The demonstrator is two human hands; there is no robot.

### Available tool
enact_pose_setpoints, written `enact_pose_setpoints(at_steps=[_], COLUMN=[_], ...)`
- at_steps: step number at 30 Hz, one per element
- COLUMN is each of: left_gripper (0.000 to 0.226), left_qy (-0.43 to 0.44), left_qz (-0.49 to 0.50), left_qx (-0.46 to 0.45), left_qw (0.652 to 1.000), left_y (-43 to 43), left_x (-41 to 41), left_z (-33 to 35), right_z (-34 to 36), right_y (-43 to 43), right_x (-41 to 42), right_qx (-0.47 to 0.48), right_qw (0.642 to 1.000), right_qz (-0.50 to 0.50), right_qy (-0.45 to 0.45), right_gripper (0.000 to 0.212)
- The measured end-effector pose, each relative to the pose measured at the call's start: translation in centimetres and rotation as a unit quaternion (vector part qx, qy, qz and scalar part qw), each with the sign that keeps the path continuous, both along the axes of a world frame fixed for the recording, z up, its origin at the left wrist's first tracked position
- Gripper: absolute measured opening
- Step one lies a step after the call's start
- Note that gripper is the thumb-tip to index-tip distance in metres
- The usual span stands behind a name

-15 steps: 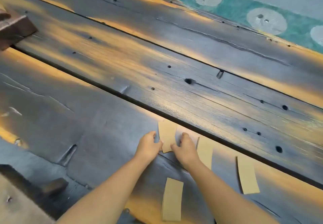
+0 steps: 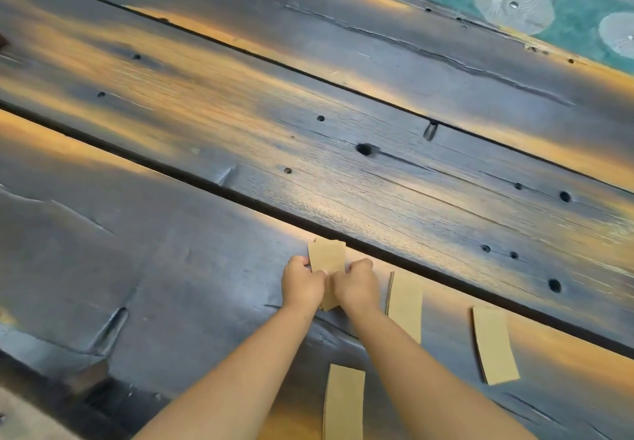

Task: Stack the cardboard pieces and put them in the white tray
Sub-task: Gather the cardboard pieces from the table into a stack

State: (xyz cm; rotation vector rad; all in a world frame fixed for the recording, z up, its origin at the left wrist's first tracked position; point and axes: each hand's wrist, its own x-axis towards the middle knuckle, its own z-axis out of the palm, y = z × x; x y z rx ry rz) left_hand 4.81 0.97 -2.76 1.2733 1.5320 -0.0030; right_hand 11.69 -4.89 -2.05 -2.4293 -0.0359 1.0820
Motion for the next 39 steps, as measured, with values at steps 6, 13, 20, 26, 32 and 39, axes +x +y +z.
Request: enact_pose_setpoints(at_steps=[6,13,20,26,32,39], left_gripper=[0.009,0.025,0.034,0.029,0.032,0.029], left_qy=[-0.018,-0.125,-0.22,-0.249,-0.255,-0.233], left_qz=[-0.02,-0.016,-0.006,0.065,0.072,0.053], left_qx=[-0.058,-0.174,-0.241,-0.268,-0.265,-0.25], left_qw=[0.998,0.977,0.945,0.928,0.927,0.938], left_y=[0.8,1.4,-0.3,-3.5,-6.0,-7.0], left_x=[0.0,-1.0,-1.0,0.1,0.7,1.9], left_z=[-0.4,1.7,4.7,6.6,7.5,5.8], right_z=[-0.8,0.7,4.2,6.2,6.6,4.4], right_y=[-0.4,-2.1,-4.9,-6.9,-9.8,-13.8], right_x=[0.2,0.9,0.0,-0.7,-0.3,3.6], right_qx=[0.015,0.091,0.216,0.194,0.174,0.145], right_qw=[0.999,0.994,0.973,0.98,0.984,0.986], right_qz=[-0.029,-0.032,-0.039,-0.029,-0.011,-0.063], right_qy=[0.021,0.047,0.068,-0.035,-0.026,0.055], right_gripper=[0.016,0.013,0.006,0.014,0.006,0.008])
